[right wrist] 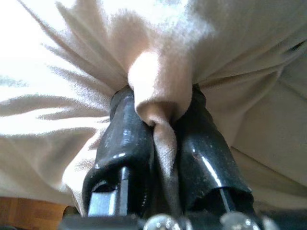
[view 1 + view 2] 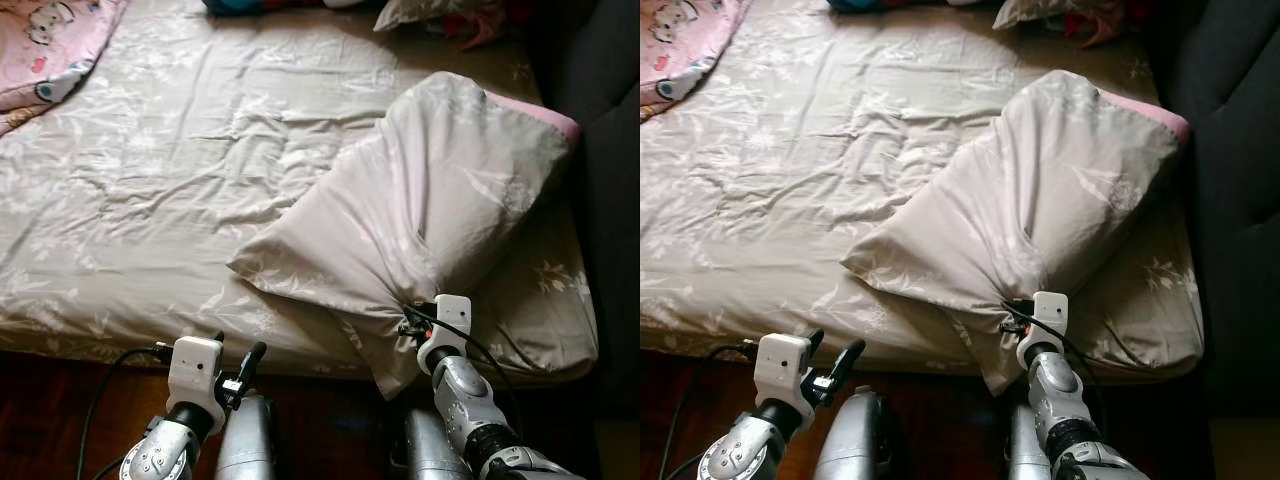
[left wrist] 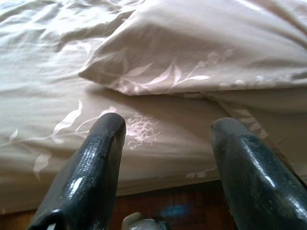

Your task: Clean up the room

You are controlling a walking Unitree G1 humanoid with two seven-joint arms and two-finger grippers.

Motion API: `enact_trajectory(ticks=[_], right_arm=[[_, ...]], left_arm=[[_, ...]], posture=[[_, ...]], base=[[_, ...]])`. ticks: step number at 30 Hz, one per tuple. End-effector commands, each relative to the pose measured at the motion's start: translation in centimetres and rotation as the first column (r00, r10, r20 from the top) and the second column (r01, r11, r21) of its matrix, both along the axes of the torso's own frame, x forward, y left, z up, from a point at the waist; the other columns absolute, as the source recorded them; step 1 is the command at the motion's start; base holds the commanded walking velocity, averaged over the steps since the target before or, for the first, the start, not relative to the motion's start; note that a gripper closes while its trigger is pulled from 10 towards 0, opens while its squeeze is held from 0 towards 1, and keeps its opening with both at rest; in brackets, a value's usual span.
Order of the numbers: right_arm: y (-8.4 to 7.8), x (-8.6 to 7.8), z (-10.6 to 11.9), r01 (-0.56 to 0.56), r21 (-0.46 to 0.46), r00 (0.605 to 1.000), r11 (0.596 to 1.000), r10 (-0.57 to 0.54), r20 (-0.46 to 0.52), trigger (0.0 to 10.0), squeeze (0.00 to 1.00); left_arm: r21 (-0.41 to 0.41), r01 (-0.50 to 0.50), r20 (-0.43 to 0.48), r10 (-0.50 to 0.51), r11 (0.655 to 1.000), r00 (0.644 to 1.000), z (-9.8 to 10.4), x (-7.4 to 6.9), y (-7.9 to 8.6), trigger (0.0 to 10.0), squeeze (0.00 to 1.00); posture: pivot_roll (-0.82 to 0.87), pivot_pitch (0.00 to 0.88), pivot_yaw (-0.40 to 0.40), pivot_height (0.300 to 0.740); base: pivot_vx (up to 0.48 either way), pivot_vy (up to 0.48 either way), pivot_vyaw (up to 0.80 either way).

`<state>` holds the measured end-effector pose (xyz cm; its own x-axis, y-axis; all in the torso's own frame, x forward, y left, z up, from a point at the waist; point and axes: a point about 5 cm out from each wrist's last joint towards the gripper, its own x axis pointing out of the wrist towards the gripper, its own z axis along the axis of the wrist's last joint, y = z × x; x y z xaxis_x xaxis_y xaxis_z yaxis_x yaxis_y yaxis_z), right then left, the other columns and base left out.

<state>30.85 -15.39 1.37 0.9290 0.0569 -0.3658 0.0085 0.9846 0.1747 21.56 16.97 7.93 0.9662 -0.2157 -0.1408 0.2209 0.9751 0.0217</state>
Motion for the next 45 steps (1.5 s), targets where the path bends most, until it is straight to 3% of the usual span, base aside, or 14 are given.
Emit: enact_trajectory(ticks=[1,8,18,29,30,33,35,38,39,40,41,42,44,45], right_arm=[[-0.4,-2.6,-2.8,0.017,-0.002,0.992,1.000,-0.017,-0.127,10.0,0.00],[-1.5,-3.4,-3.4,0.061,-0.019,0.987,0.998,-0.063,-0.147,10.0,0.00],[-2.0,-3.6,-3.5,0.085,-0.031,0.984,0.996,-0.089,-0.154,10.0,0.00],[-4.3,-3.8,-3.6,0.163,-0.090,0.965,0.982,-0.178,-0.194,10.0,0.00],[-4.8,-3.9,-3.6,0.179,-0.105,0.959,0.978,-0.197,-0.201,10.0,0.00],[-8.8,-5.0,-3.5,0.345,-0.218,0.899,0.913,-0.388,-0.204,10.0,0.00],[-10.4,-5.5,-3.3,0.409,-0.248,0.867,0.878,-0.459,-0.197,10.0,0.00],[-12.2,-6.0,-3.0,0.456,-0.294,0.835,0.840,-0.518,-0.184,10.0,0.00],[-13.4,-6.4,-2.7,0.486,-0.320,0.815,0.813,-0.554,-0.171,10.0,0.00],[-13.4,-6.4,-2.7,0.486,-0.320,0.815,0.813,-0.554,-0.171,10.0,0.00],[-15.8,-7.2,-2.0,0.540,-0.359,0.774,0.762,-0.616,-0.144,10.0,0.00],[-15.8,-7.2,-2.0,0.540,-0.359,0.774,0.762,-0.616,-0.144,10.0,0.00],[-18.3,-8.0,-1.0,0.593,-0.396,0.727,0.701,-0.678,-0.111,10.0,0.00],[-18.3,-8.0,-1.0,0.593,-0.396,0.727,0.701,-0.678,-0.111,10.0,0.00]], left_arm=[[0.018,-0.024,-0.043,0.025,1.000,0.999,-1.3,-0.4,0.6,10.0,0.00],[0.014,-0.050,-0.082,0.051,0.999,0.995,-3.2,0.0,0.9,10.0,0.00],[0.024,-0.092,-0.163,0.094,0.996,0.982,-6.8,1.1,1.3,10.0,0.00],[0.022,-0.122,-0.168,0.124,0.992,0.978,-8.0,3.0,1.1,10.0,0.00],[0.021,-0.124,-0.166,0.126,0.992,0.978,-8.0,3.1,1.1,10.0,0.00],[0.017,-0.124,-0.162,0.125,0.992,0.979,-8.1,3.2,1.0,10.0,0.00],[0.017,-0.122,-0.162,0.124,0.992,0.979,-8.2,3.2,1.0,10.0,0.00],[0.019,-0.120,-0.162,0.121,0.993,0.979,-8.4,3.2,1.0,10.0,0.00],[0.020,-0.117,-0.164,0.119,0.993,0.979,-8.4,3.2,1.0,10.0,0.00],[0.020,-0.117,-0.164,0.119,0.993,0.979,-8.4,3.2,1.0,10.0,0.00],[0.022,-0.112,-0.167,0.114,0.993,0.979,-8.6,3.1,1.0,10.0,0.00],[0.022,-0.112,-0.167,0.114,0.993,0.979,-8.6,3.1,1.0,10.0,0.00],[0.024,-0.104,-0.170,0.107,0.994,0.980,-8.8,3.0,1.0,10.0,0.00],[0.024,-0.104,-0.170,0.107,0.994,0.980,-8.8,3.0,1.0,10.0,0.00]], posture=[[0.04,0.233,0.053,0.699],[0.01,0.172,0.041,0.739],[-0.02,0.086,0.013,0.740],[-0.05,0.025,-0.013,0.740],[-0.05,0.024,-0.014,0.740],[-0.06,0.014,-0.011,0.740],[-0.07,0.014,-0.008,0.740],[-0.08,0.012,-0.002,0.740],[-0.09,0.009,0.002,0.740],[-0.09,0.009,0.002,0.740],[-0.09,0.009,0.008,0.740],[-0.09,0.009,0.008,0.740],[-0.10,0.008,0.012,0.740],[-0.10,0.008,0.012,0.740]], base=[[0.000,0.000,0.00],[0.000,0.000,0.00],[0.000,0.000,0.00],[0.000,0.000,0.00],[0.000,0.000,0.00],[0.000,0.000,0.00],[0.000,0.000,0.00],[0.000,0.000,0.00],[0.000,0.000,0.00],[0.000,0.000,0.00],[0.000,0.000,0.00],[0.000,0.000,0.00],[0.000,0.000,0.00],[0.000,0.000,0.00]])
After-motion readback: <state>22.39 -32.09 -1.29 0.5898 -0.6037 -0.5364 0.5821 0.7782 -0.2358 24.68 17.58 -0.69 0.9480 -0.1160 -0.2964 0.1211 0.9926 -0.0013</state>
